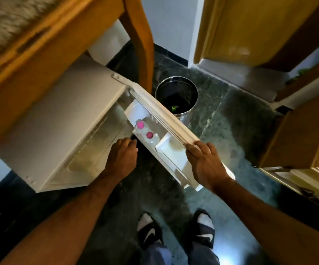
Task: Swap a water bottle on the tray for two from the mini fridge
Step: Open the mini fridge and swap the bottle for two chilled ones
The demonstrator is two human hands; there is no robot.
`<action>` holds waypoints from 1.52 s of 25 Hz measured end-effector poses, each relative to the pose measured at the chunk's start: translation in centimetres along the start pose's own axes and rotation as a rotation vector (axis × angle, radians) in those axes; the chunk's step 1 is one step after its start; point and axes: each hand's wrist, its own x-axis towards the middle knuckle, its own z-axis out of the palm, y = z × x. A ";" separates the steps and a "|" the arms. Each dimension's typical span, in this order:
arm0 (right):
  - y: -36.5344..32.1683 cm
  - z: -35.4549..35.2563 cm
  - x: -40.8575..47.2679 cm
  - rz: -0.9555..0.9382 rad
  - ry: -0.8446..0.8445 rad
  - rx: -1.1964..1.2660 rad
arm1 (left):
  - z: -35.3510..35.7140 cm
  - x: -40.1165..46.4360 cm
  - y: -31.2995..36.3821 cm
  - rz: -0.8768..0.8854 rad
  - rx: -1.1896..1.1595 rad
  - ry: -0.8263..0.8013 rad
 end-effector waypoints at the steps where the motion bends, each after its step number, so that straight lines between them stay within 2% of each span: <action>1: 0.1 0.2 0.0 0.070 0.021 -0.015 | 0.4 0.9 0.1 0.011 0.005 0.004; 9: -1.7 1.8 1.7 0.604 -0.051 0.068 | 2.8 8.7 -0.7 0.150 0.048 -0.076; 14: -3.1 1.6 4.4 0.824 -0.097 0.178 | 5.1 12.7 -1.7 0.316 0.047 -0.213; 16: -5.4 0.7 5.5 0.798 0.054 0.215 | 5.9 13.7 -1.8 0.293 0.049 -0.252; 18: -8.9 0.7 7.2 0.573 0.128 0.308 | 6.4 14.4 -1.7 0.274 0.069 -0.310; 20: -11.2 1.6 10.0 0.488 -0.036 0.618 | 6.9 14.5 -1.7 0.289 0.130 -0.366; 22: -11.5 3.9 12.9 0.617 -0.243 0.817 | 7.5 14.4 -2.1 0.315 0.194 -0.367; 25: -10.3 7.9 15.6 0.685 -0.399 0.799 | 8.4 14.7 -2.6 0.379 0.320 -0.314; 27: -9.9 9.7 16.3 0.654 -0.360 0.721 | 8.7 15.0 -2.7 0.433 0.442 -0.297; 29: -9.8 10.7 16.9 0.662 -0.282 0.576 | 9.0 15.2 -2.8 0.455 0.470 -0.259; 33: -8.9 11.4 18.6 0.878 -0.346 0.619 | 9.0 15.8 -2.6 0.455 0.308 -0.297; 38: -8.6 8.9 17.9 0.825 -0.336 0.640 | 7.4 15.3 -2.1 0.388 0.196 -0.300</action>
